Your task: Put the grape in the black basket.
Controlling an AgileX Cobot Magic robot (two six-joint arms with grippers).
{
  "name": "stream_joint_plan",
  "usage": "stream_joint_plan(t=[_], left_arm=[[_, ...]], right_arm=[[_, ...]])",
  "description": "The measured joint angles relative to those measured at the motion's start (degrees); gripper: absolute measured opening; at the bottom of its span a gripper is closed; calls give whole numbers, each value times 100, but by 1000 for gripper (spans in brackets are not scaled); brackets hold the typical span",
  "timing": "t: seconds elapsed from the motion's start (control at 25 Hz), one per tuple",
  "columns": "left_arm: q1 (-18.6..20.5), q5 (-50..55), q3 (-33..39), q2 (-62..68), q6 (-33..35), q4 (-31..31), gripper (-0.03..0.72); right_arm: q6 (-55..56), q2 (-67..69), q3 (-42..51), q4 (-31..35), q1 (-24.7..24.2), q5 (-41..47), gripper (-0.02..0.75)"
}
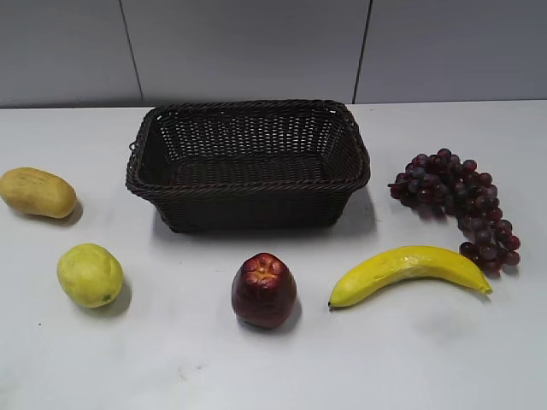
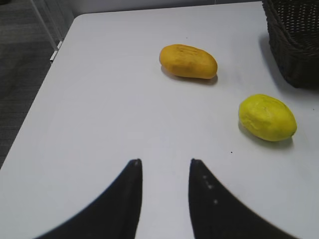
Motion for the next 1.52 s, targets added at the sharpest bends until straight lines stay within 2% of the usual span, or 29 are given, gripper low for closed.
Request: stream_joint_plan(t=[0.96, 1.24, 1.52], left_arm=[[0, 0, 0, 0, 0, 0, 230], [0, 0, 0, 0, 0, 0, 232], [0, 0, 0, 0, 0, 0, 236]], right_arm=[[0, 93, -70, 109, 0, -143, 573], [0, 1060, 22, 141, 0, -2341, 573], [0, 3082, 194, 152, 0, -4077, 583]])
